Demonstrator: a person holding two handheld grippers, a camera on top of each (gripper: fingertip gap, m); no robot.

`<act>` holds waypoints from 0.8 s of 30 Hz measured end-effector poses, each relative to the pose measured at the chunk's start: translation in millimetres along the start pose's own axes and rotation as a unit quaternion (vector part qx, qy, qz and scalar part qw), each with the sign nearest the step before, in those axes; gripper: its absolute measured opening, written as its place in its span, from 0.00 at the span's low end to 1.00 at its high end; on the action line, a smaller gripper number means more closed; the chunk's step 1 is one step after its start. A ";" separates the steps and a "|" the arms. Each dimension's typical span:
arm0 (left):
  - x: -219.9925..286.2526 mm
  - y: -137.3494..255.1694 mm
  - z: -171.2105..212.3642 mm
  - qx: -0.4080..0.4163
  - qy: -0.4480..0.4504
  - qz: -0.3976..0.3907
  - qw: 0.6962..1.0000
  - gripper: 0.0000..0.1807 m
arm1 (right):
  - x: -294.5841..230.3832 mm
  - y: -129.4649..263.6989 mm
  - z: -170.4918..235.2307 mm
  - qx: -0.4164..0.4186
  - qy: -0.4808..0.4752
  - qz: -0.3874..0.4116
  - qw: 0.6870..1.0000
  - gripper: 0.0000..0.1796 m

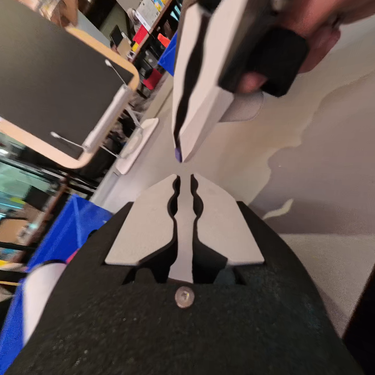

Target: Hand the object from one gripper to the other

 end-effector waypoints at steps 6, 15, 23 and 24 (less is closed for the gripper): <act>-8.0 -1.9 2.4 0.030 0.284 0.118 0.951 0.09 | -13.0 1.8 12.6 -0.049 0.340 0.099 0.934 0.06; -15.6 -0.8 5.8 0.066 0.414 0.169 0.892 0.11 | -31.0 -4.8 7.5 -0.027 0.407 0.111 0.906 0.06; -16.6 -0.1 8.8 0.082 0.463 0.197 0.861 0.10 | -34.4 -6.8 8.5 -0.025 0.451 0.127 0.883 0.06; -17.1 0.3 8.0 0.088 0.470 0.202 0.855 0.12 | -34.4 -7.2 8.9 -0.028 0.457 0.129 0.880 0.06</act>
Point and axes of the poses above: each gripper's, where its closed fingertips meet, y back along the fingers, z out of its underside, x = y × z across the jaws, the point moved 6 cm from there along y, back along the fingers, and after that the axes turned 9 degrees about x, right-handed, at the moved point
